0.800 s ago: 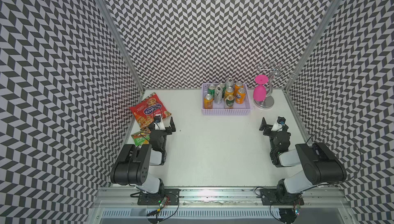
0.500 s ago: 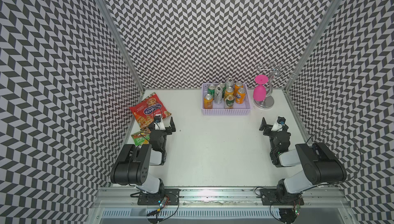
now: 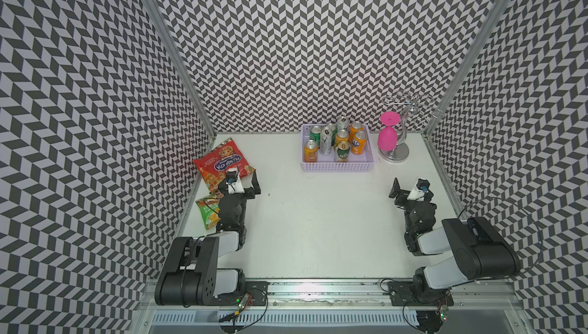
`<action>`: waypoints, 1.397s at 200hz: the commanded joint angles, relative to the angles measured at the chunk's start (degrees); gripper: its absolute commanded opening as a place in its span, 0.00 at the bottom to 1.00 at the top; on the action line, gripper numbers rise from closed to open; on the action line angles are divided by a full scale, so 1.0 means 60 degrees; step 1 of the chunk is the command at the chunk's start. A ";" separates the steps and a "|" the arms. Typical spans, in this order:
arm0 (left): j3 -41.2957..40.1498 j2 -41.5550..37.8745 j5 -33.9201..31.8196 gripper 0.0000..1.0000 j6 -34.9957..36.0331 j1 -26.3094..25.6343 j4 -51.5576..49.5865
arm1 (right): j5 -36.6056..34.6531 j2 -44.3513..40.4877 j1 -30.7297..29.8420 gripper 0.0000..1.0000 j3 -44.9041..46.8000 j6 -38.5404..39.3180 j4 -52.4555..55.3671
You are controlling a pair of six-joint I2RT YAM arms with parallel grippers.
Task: Take out the drinks from the basket
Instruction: Move the basket to the center of the board.
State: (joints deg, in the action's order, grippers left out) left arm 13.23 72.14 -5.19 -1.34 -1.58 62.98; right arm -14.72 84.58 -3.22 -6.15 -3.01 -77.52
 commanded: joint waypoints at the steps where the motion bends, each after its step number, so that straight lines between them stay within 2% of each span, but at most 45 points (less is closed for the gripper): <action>1: -0.0033 -0.1043 -0.0390 0.99 -0.0464 -0.0251 -0.1166 | -0.0679 -0.1340 0.0025 1.00 -0.0121 -0.0425 0.0454; 28: 0.0258 -0.2062 -0.1108 0.99 -0.1174 -0.0958 -0.2411 | -0.0033 -0.3576 0.0025 1.00 -0.1003 -0.0969 0.4357; 44: 0.0684 -0.2332 -0.1251 0.99 -0.2325 -0.1346 -0.3673 | 0.0890 -0.4467 0.0012 1.00 -0.1650 -0.1238 0.5714; 68: 0.1228 -0.2361 -0.0204 0.99 -0.3729 -0.1450 -0.5325 | 0.2453 -0.5659 -0.0005 1.00 -0.2155 -0.1635 0.7137; 90: 0.1311 -0.2770 0.0498 0.99 -0.4219 -0.1501 -0.5857 | 0.4160 -0.6259 -0.0084 1.00 -0.2795 -0.1719 0.8364; 111: 0.1249 -0.3380 0.0885 0.99 -0.4698 -0.1509 -0.6068 | 0.5247 -0.6278 -0.0348 1.00 -0.3457 -0.1578 0.9460; 139: 0.1509 -0.4036 0.0865 0.99 -0.4876 -0.1508 -0.7098 | 0.5548 -0.5838 -0.1226 1.00 -0.4194 -0.1017 1.0509; 181: 0.1603 -0.4730 0.1228 0.99 -0.5000 -0.1508 -0.7844 | 0.4833 -0.4602 -0.3351 1.00 -0.4978 -0.0099 1.0887; 202: 0.1604 -0.4942 0.1106 0.99 -0.4816 -0.1513 -0.8166 | 0.4944 -0.3569 -0.4008 0.99 -0.5686 0.0254 1.1083; 229: 0.1512 -0.5077 0.0426 0.99 -0.4665 -0.1495 -0.8401 | 0.4719 -0.2013 -0.4763 0.98 -0.6709 0.0765 1.1283; 279: 0.1354 -0.5050 0.0324 0.99 -0.4589 -0.1494 -0.8246 | 0.4422 0.1275 -0.5263 0.93 -0.9419 0.1940 1.2123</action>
State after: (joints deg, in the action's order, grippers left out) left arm 20.84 42.33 -1.98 -29.98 -10.48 14.13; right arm 13.43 85.32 -34.20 -55.90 3.75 -7.14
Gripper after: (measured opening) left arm 0.992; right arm 0.928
